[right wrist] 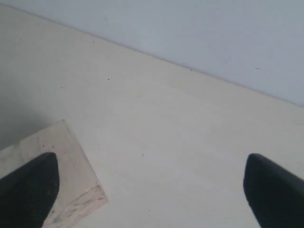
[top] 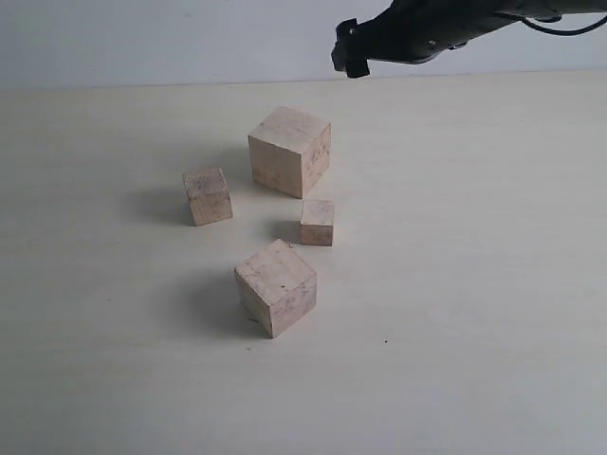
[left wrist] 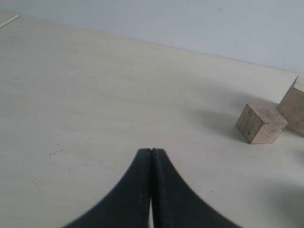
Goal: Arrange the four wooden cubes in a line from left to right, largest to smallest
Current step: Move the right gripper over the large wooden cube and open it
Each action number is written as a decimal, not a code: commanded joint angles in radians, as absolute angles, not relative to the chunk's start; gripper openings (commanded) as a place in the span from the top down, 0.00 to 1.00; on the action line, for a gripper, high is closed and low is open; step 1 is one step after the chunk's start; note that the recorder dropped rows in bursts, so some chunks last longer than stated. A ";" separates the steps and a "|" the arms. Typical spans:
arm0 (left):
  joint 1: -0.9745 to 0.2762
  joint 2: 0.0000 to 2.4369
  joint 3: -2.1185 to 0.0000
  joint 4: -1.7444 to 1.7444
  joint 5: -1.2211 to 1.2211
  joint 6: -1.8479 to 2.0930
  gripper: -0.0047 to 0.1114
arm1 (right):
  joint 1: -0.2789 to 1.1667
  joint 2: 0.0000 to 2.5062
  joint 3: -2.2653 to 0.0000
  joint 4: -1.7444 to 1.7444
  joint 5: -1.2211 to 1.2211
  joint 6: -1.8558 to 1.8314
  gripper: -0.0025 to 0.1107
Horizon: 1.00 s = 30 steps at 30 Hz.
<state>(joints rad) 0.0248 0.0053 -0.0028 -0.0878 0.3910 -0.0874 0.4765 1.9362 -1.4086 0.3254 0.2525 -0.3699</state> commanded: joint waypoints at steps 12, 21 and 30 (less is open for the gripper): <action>0.019 0.000 0.000 -0.088 0.378 -0.083 0.96 | 0.476 2.014 -1.415 1.326 0.548 -1.801 0.05; 0.019 0.000 0.000 -0.088 0.378 -0.083 0.96 | 0.476 2.098 -1.415 1.328 0.525 -1.870 0.05; 0.019 0.000 0.000 -0.088 0.378 -0.083 0.96 | 0.476 2.128 -1.415 1.491 0.507 -2.013 0.05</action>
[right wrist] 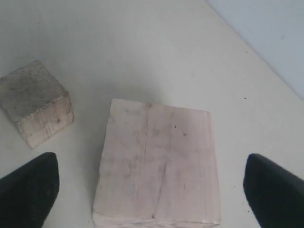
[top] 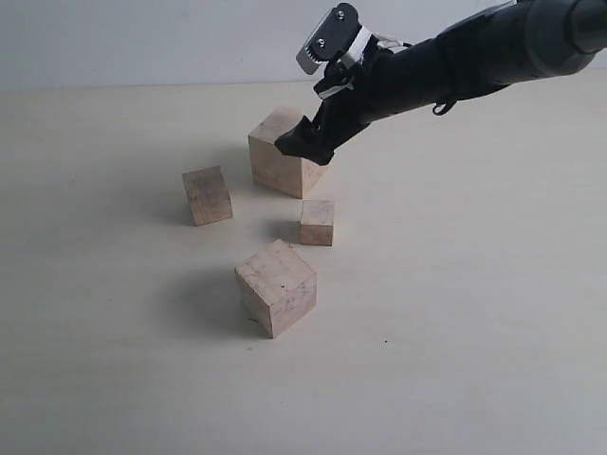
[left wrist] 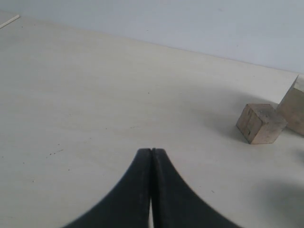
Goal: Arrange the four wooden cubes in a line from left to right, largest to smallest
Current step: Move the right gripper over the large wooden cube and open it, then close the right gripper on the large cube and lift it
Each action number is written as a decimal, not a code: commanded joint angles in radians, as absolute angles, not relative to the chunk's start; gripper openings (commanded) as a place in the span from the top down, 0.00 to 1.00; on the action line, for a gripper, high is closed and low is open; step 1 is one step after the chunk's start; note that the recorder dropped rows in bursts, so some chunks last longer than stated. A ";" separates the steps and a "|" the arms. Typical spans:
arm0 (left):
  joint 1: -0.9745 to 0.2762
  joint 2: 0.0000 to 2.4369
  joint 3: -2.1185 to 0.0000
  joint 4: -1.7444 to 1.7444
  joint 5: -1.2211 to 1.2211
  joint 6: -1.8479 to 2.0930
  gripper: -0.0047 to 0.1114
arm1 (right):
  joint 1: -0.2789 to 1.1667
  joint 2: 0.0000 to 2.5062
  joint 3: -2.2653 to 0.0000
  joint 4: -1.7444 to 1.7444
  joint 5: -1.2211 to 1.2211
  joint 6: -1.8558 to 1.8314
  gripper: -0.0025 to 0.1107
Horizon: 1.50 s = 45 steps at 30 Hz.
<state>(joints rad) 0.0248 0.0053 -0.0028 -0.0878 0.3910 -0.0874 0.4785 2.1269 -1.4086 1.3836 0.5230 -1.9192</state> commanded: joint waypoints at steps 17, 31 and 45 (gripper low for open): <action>0.019 0.000 0.000 -0.088 0.378 -0.083 0.96 | 0.476 2.224 -1.469 1.624 0.544 -2.099 0.05; 0.019 0.000 0.000 -0.088 0.378 -0.083 0.96 | 0.476 2.299 -1.503 1.622 0.521 -2.093 0.05; 0.019 0.000 0.000 -0.088 0.378 -0.083 0.96 | 0.474 2.290 -1.503 1.580 0.578 -1.947 0.87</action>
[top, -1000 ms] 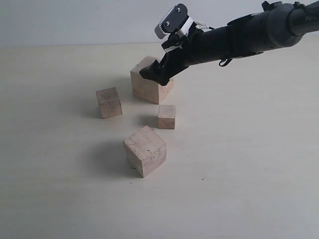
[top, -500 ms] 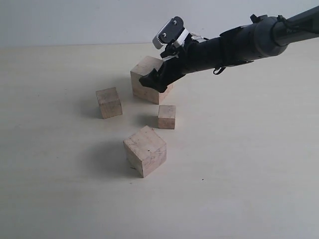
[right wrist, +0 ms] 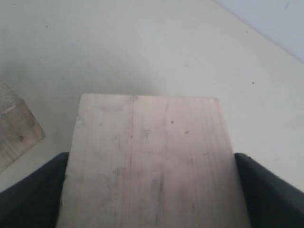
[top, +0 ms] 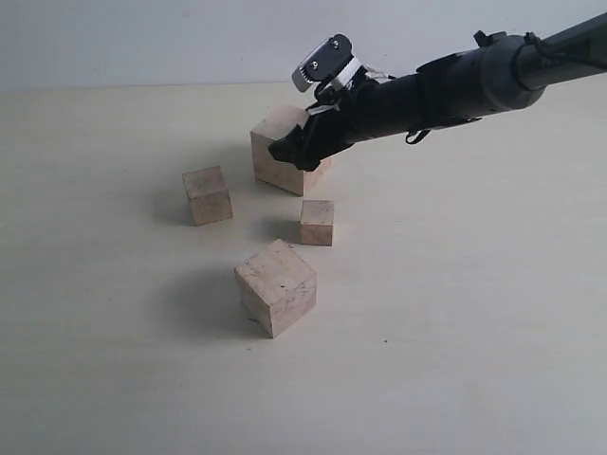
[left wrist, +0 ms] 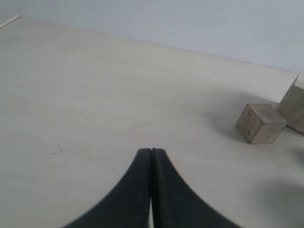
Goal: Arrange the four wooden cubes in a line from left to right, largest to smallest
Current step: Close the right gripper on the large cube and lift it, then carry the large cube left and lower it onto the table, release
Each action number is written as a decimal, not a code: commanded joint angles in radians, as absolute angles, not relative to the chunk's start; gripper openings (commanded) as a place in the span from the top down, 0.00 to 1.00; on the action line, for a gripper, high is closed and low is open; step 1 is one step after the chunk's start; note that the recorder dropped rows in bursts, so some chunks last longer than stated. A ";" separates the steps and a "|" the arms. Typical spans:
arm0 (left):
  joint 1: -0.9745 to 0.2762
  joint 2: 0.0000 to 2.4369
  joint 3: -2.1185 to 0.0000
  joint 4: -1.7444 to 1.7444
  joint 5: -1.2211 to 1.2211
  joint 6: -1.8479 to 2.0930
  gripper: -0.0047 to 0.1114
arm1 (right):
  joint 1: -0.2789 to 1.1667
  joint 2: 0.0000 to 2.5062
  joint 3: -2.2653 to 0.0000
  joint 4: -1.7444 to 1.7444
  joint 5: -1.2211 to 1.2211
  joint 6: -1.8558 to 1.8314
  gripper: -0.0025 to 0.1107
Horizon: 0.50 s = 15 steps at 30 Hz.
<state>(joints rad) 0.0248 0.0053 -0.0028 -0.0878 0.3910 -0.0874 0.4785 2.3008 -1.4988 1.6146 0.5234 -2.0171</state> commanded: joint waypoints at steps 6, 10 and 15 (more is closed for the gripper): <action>0.019 0.000 0.000 -0.088 0.378 -0.083 0.96 | 0.476 2.219 -1.503 1.504 0.645 -1.921 0.98; 0.019 0.000 0.000 -0.088 0.378 -0.083 0.96 | 0.476 2.144 -1.503 1.504 0.731 -1.917 0.98; 0.019 0.000 0.000 -0.088 0.378 -0.083 0.96 | 0.476 2.085 -1.545 1.507 0.883 -1.917 0.98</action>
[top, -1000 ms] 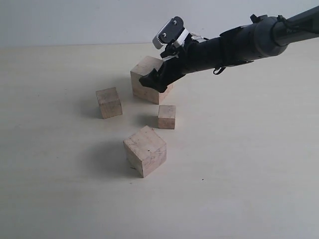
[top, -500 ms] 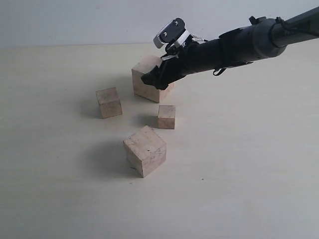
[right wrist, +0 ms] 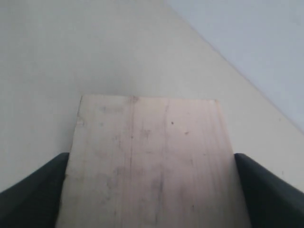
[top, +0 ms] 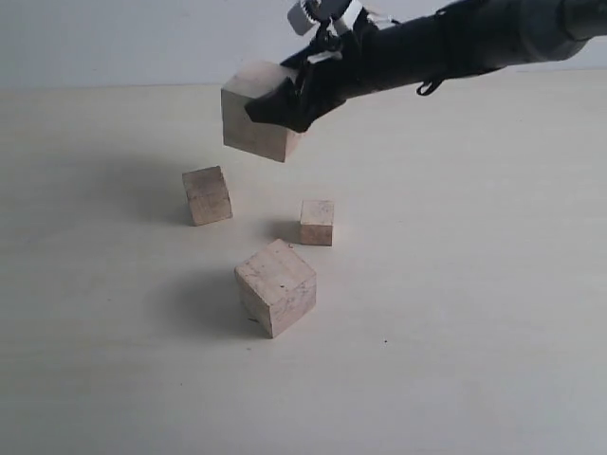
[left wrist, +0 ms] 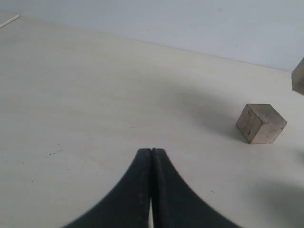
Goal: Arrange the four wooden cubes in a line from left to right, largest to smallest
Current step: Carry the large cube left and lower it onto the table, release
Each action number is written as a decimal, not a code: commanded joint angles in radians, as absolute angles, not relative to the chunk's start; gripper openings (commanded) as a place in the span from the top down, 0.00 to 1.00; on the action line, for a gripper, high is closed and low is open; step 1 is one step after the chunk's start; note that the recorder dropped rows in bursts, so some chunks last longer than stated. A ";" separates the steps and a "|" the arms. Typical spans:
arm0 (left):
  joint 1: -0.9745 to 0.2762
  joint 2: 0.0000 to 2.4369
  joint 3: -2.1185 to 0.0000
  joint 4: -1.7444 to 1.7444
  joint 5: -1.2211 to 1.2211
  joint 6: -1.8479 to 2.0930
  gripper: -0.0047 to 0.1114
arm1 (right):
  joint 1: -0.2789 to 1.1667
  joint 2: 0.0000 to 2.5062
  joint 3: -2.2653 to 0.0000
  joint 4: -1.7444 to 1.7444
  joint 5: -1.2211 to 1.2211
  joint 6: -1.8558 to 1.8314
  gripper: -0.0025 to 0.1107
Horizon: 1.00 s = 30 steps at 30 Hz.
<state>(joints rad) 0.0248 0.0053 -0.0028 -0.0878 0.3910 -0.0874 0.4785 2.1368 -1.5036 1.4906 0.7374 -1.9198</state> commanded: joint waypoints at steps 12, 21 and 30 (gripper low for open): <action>0.019 0.000 0.000 -0.088 0.378 -0.083 0.96 | 0.688 2.134 -1.725 1.450 0.874 -1.954 0.98; 0.019 0.000 0.000 -0.088 0.378 -0.083 0.96 | 0.777 2.287 -1.824 1.401 0.868 -1.933 0.98; 0.019 0.000 0.000 -0.088 0.378 -0.083 0.96 | 0.777 2.379 -1.833 1.325 0.857 -1.935 0.98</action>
<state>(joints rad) 0.0248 0.0053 -0.0028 -0.0878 0.3910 -0.0874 0.7778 2.3737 -1.8178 1.3091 0.8588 -1.9362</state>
